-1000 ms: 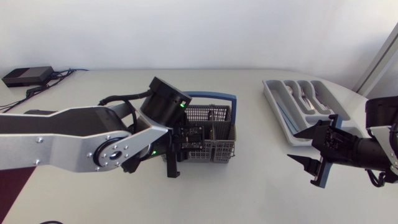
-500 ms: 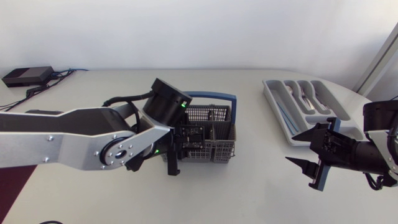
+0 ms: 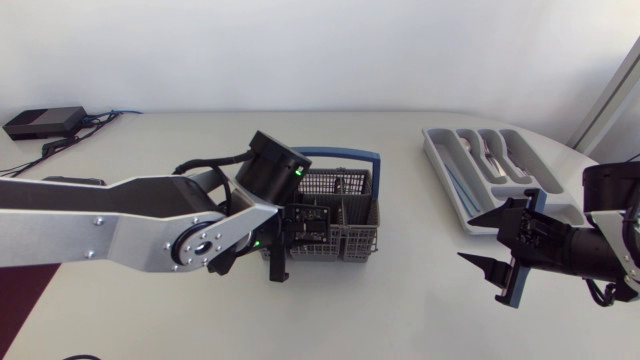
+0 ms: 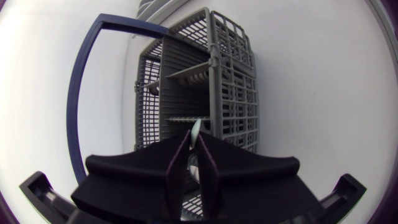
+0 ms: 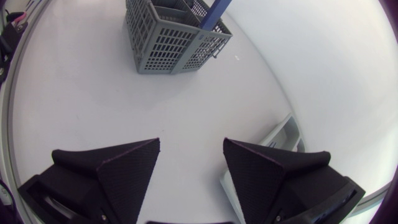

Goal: Unload the cutlery basket into the drawer organizer.

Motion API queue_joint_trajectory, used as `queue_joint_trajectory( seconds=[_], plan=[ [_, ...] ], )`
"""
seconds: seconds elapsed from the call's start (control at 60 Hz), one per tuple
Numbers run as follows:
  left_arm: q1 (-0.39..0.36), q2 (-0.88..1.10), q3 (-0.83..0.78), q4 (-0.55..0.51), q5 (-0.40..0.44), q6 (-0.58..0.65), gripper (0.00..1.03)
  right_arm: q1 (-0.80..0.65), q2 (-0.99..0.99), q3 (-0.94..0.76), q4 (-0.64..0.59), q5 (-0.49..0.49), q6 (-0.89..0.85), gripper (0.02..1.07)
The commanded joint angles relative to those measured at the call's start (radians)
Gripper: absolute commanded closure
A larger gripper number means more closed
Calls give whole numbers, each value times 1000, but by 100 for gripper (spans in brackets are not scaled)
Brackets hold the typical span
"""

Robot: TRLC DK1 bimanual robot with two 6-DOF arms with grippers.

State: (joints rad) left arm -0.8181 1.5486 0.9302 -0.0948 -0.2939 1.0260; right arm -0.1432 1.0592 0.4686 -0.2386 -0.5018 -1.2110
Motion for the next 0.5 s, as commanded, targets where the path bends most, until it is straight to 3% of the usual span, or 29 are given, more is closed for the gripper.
queue_joint_trajectory(
  seconds=[0.0, 0.167, 0.483],
  plan=[
    [10, 7, 9, 9, -10, 39, 100, 11, -15, -39, 2, -1, 21, 33],
    [7, -51, 22, -3, -10, 46, 100, 27, -22, -48, 1, 0, 25, 33],
    [0, -163, 81, -121, -10, 51, 100, 62, -64, -54, -4, 8, 74, 33]
  ],
)
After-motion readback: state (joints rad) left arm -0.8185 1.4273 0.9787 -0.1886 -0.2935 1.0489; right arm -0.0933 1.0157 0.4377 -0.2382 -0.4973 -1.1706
